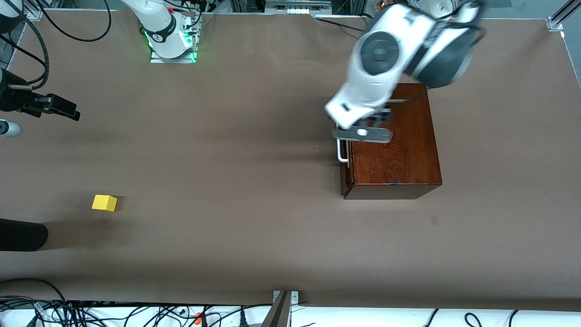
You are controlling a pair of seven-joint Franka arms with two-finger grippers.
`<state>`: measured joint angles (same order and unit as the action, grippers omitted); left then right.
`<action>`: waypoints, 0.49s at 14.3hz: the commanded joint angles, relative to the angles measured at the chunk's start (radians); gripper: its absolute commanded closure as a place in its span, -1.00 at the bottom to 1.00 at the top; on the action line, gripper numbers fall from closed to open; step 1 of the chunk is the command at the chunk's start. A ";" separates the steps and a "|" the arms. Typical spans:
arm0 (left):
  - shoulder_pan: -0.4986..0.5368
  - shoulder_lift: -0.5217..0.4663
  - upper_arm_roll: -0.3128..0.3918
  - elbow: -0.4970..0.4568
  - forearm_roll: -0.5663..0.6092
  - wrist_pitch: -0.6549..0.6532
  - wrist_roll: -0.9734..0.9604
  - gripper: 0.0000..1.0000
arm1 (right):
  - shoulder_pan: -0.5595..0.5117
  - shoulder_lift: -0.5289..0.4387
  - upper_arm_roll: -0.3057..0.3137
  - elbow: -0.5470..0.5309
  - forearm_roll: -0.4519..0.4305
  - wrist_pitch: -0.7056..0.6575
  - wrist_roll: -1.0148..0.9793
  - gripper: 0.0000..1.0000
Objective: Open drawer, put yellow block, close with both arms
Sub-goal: 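Move the left gripper to the white drawer handle of the wooden box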
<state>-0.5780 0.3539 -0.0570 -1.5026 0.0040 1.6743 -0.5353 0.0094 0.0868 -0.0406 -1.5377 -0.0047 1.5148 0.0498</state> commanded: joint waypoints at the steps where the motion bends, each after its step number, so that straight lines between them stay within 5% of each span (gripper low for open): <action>1: -0.039 0.065 0.016 0.027 0.039 0.015 -0.018 -1.00 | 0.000 -0.004 -0.002 -0.004 0.015 0.007 -0.001 -1.00; 7: -0.111 0.155 0.017 0.012 0.085 0.067 -0.103 -1.00 | 0.000 -0.004 -0.002 -0.005 0.015 0.007 -0.001 -1.00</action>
<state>-0.6484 0.4783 -0.0543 -1.5031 0.0414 1.7276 -0.5994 0.0094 0.0869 -0.0406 -1.5378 -0.0047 1.5153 0.0498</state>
